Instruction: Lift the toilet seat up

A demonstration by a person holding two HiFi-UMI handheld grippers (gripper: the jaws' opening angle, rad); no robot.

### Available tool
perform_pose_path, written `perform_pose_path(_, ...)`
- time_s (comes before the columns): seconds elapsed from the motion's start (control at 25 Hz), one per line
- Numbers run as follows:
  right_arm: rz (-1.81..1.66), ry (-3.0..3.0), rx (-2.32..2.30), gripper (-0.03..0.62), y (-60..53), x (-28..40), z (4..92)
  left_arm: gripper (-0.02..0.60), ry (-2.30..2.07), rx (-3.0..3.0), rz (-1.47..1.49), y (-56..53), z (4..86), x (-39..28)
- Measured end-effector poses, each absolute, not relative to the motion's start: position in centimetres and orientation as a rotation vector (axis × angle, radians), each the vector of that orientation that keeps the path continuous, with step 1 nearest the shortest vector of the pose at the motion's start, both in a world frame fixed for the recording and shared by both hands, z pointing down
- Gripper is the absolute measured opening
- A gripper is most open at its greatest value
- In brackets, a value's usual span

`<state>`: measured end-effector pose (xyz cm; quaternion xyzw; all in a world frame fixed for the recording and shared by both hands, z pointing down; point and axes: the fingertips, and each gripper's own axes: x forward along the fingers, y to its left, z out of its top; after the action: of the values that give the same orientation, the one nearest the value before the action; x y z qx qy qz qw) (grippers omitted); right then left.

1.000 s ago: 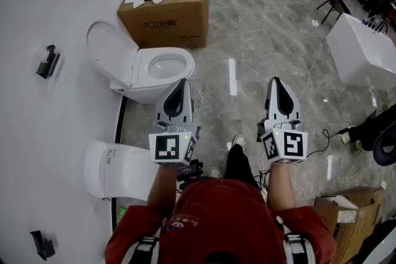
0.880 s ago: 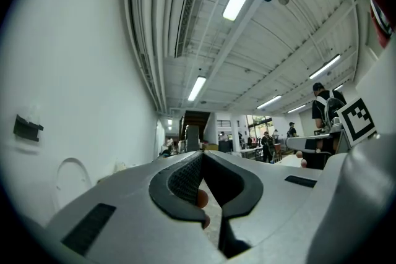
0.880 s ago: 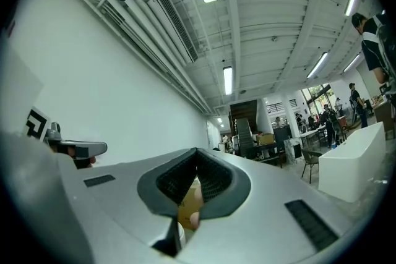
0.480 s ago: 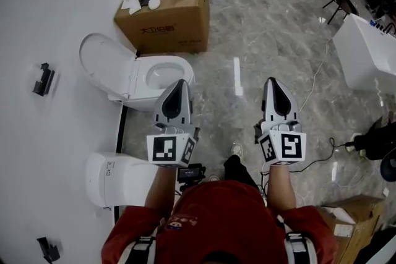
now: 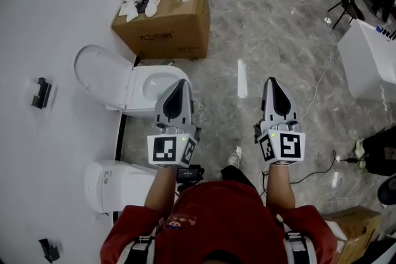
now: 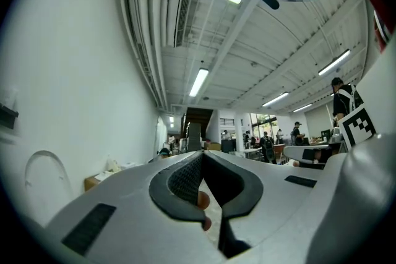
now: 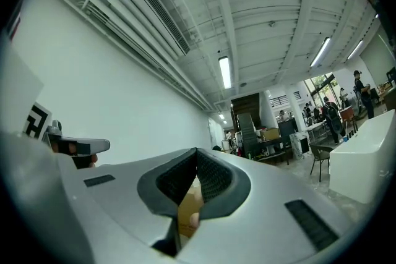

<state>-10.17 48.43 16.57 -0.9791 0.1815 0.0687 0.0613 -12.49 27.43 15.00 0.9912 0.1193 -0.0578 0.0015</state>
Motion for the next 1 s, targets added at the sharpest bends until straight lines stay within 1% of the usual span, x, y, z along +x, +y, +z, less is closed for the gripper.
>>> perform_pose_path(0.36, 0.232, 0.559, -2.952, 0.012, 52.3, -4.7, 16.6, 0.009, 0.339, 3.135, -0.184, 31.5, 15.3, -7.4)
perform_pose_path(1.0, 0.232, 0.608, -2.906, 0.012, 52.5, -1.2, 17.9, 0.009, 0.305, 3.136, -0.178, 32.3, 16.6, -4.0)
